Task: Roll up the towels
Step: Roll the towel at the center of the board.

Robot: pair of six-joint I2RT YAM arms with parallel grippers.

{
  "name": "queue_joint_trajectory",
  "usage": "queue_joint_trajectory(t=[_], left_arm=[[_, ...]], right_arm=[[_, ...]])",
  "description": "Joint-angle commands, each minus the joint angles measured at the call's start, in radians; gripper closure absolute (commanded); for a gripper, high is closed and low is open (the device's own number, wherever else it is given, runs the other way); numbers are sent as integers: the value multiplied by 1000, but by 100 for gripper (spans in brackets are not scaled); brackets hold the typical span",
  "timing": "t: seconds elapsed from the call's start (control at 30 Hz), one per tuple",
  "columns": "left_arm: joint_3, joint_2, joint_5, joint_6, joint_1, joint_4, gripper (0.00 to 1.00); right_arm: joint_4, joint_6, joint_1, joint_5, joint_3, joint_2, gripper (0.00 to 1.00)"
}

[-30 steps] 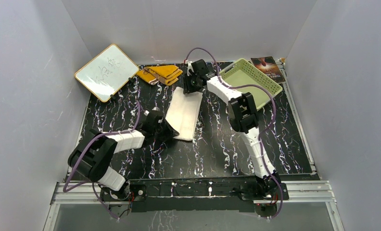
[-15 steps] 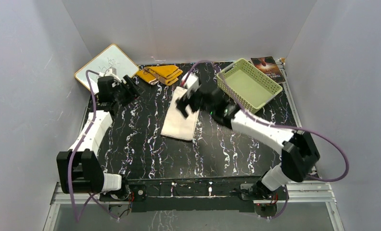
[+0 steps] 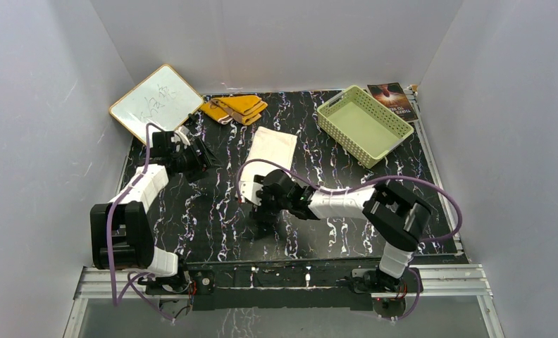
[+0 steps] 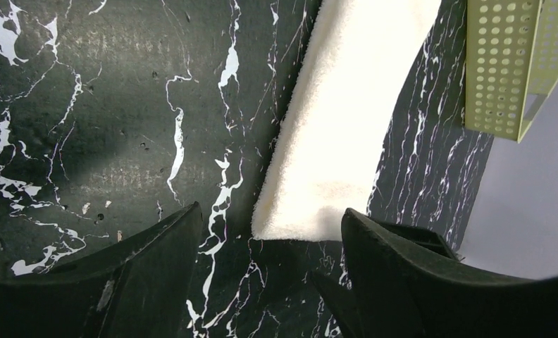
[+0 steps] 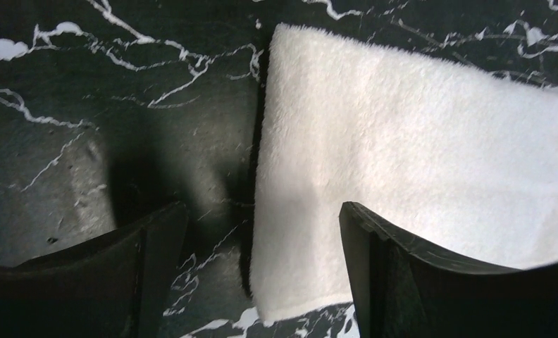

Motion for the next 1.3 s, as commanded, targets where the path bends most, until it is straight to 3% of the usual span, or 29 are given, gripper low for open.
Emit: queue_joint_trajectory(t=[0.0,0.4,0.63,0.77,0.87,0.93,1.27], left_arm=[[-12,-38,48,48,7,-43,29],[-24,-33,81,92,48,-73,29],[1,-19,106,117,70,-99,28],[6,-34,123,131,77,-103,28],[-5,-33,124,131,78,-92,28],[-8,-29,137,131,78,-87,28],[-7,-22,224,96,78,-26,29]], right_arm=[[89,-103,-2,-17,96,65,25],[48,-115,-4,59,131,152,57],[-61,-29,-2,40,188,171,86],[-52,52,-3,-23,167,104,90],[-95,122,-13,-123,195,60,92],[-168,204,-46,-227,255,70,100],[-452,579,-286,-690,610,305,100]])
